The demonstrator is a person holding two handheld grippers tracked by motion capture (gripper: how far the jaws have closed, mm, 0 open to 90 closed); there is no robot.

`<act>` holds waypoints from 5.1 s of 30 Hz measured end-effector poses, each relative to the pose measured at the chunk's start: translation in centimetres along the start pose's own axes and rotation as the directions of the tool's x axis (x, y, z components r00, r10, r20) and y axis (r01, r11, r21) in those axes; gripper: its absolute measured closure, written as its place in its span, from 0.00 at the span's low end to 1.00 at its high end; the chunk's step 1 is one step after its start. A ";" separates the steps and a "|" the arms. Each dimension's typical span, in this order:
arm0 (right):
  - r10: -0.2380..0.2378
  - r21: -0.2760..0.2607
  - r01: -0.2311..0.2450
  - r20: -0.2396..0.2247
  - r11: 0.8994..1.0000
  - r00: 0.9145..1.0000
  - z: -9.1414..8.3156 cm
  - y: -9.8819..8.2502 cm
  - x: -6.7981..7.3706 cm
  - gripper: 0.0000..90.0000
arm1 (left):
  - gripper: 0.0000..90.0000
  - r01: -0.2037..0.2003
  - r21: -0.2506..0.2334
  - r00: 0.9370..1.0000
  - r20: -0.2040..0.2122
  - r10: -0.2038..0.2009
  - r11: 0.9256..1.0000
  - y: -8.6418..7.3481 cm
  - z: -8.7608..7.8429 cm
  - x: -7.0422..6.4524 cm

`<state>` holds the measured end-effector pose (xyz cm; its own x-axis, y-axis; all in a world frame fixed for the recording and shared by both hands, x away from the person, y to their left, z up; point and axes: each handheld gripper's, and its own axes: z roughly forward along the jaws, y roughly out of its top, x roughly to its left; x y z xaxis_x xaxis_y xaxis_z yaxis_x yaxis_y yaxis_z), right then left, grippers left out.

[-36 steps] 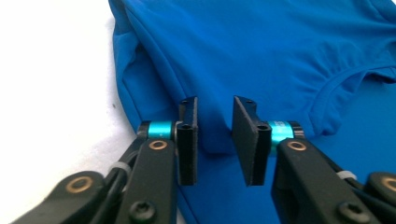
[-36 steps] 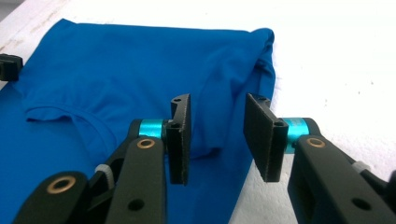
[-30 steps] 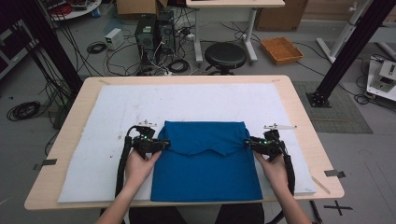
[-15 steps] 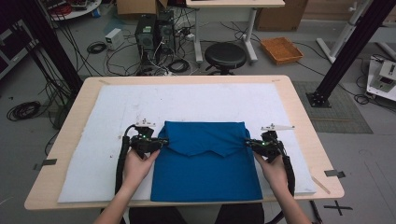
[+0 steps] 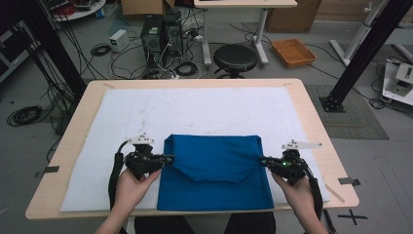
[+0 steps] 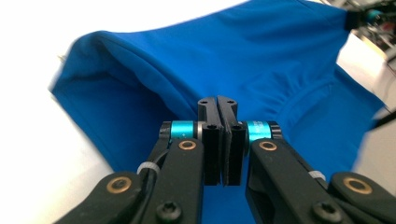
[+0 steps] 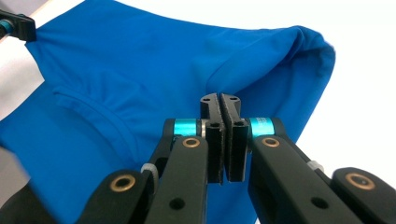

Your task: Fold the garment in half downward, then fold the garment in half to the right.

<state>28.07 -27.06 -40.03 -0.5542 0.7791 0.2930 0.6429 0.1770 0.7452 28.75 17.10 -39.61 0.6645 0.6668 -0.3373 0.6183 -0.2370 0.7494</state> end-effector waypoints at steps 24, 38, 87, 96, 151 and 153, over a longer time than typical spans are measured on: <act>-0.051 0.017 0.050 0.039 0.999 0.998 -3.1 -5.8 2.5 0.79 | 0.71 -0.044 0.078 0.998 -0.049 0.047 0.996 -5.4 -1.2 -2.7; -0.019 -0.084 0.037 0.203 0.996 0.979 2.7 2.4 -3.7 0.68 | 0.60 -0.078 -0.074 0.947 -0.317 0.050 0.994 1.2 2.2 4.9; -0.109 -0.164 0.148 0.225 0.975 0.968 2.9 4.8 -6.1 0.57 | 0.48 -0.237 -0.167 0.912 -0.379 0.160 0.957 2.6 0.4 6.2; -0.101 -0.227 0.153 0.227 0.962 0.969 0.9 3.8 -5.6 0.41 | 0.44 -0.264 -0.165 0.904 -0.386 0.184 0.950 2.3 0.2 5.6; -0.049 -0.264 0.105 0.207 0.959 0.977 -0.1 3.5 -7.2 0.41 | 0.44 -0.119 -0.186 0.960 -0.272 0.065 0.975 1.7 -0.2 5.0; -0.049 -0.267 0.105 0.208 0.958 0.977 -0.2 3.5 -7.3 0.41 | 0.45 -0.100 -0.182 0.964 -0.262 0.050 0.978 1.4 -0.5 4.7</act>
<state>34.22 -32.23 -39.43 -0.4630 0.8775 0.1249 0.4167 0.0911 0.9045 32.57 20.21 -39.86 0.5616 0.8157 -0.1386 0.4616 -0.1698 0.8707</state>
